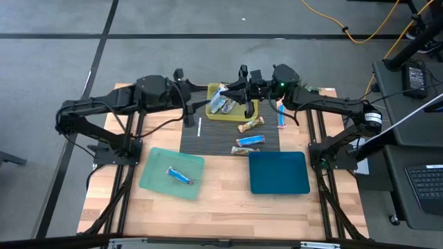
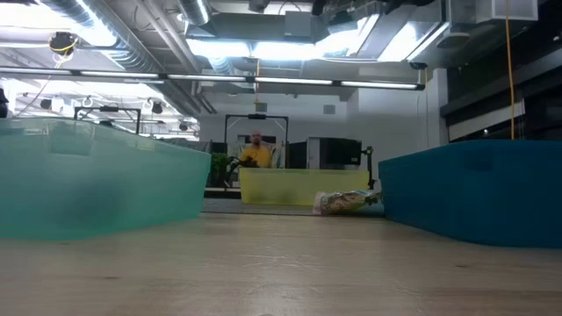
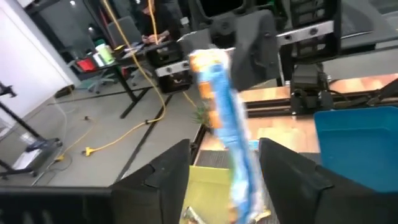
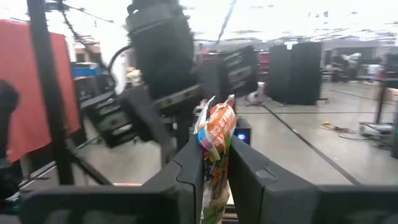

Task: Pick and place Granola Bars by type
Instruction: Put the yellow granola bar into the blue bin

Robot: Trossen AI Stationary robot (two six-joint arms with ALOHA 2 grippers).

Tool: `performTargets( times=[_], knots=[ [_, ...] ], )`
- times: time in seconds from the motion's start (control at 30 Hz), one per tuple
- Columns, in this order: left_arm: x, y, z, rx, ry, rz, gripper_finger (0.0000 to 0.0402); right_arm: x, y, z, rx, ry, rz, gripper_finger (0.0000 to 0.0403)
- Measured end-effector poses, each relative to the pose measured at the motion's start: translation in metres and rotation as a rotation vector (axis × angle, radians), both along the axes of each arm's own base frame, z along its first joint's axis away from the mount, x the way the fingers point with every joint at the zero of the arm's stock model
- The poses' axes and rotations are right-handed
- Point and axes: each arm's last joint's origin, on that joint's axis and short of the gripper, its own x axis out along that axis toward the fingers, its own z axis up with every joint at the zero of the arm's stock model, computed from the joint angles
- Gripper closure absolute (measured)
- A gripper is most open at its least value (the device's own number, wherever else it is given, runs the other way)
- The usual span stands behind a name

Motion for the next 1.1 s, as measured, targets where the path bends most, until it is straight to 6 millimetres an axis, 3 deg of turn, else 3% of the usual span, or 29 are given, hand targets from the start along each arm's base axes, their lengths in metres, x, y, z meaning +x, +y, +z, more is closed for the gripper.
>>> performTargets(
  times=[0.2,0.37,0.87,1.1],
  knots=[
    [-0.010,-0.007,0.007,0.006,-0.003,0.021,0.0200,-0.012,0.007,0.003,-0.061,0.071,0.080,0.0340],
    [-0.009,-0.010,0.004,0.004,0.023,0.008,0.0207,-0.036,0.017,0.007,-0.135,0.190,0.084,0.0340],
    [-0.002,-0.011,0.000,0.023,0.049,-0.008,0.0215,-0.149,0.061,0.017,-0.006,0.590,0.044,0.0340],
    [-0.002,-0.010,0.000,0.024,0.050,-0.008,0.0219,-0.179,0.075,0.024,0.094,0.601,0.011,0.0340]
  ],
)
